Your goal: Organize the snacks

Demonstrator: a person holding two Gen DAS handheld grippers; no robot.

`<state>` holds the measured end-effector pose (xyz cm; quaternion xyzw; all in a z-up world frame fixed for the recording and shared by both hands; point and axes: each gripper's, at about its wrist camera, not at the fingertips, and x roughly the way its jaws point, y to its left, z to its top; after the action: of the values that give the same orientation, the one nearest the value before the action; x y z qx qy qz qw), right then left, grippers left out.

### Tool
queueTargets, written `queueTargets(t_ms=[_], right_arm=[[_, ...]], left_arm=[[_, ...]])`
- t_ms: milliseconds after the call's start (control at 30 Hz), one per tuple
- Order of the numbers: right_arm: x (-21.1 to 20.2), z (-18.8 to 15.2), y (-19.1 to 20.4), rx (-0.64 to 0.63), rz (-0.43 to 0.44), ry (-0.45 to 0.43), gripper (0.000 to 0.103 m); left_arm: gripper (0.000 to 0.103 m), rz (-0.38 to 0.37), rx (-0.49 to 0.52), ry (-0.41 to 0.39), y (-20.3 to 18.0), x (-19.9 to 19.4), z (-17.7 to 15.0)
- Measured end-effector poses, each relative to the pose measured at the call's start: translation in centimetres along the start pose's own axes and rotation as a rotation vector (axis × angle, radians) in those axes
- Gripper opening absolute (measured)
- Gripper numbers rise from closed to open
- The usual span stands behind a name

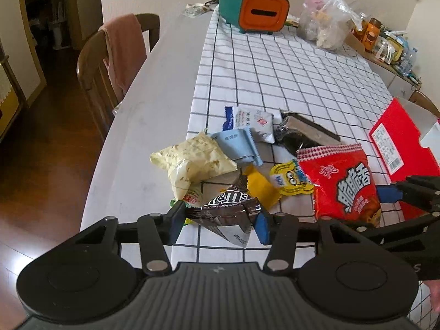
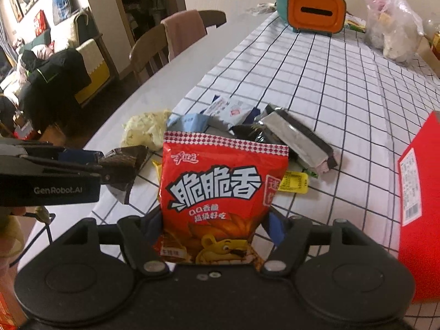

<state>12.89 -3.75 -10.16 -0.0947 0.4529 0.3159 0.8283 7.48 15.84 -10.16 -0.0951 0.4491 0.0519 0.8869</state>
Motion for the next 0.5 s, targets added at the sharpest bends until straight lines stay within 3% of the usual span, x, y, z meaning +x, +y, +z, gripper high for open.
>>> queueTargets(t_ms=[500], right_arm=[[-7.0,0.0,-3.9,0.052,-0.016,-0.085,0.073]], left_arm=[[0.051,-0.031,0.087,-0.067,-6.7,-4.4,1.7]])
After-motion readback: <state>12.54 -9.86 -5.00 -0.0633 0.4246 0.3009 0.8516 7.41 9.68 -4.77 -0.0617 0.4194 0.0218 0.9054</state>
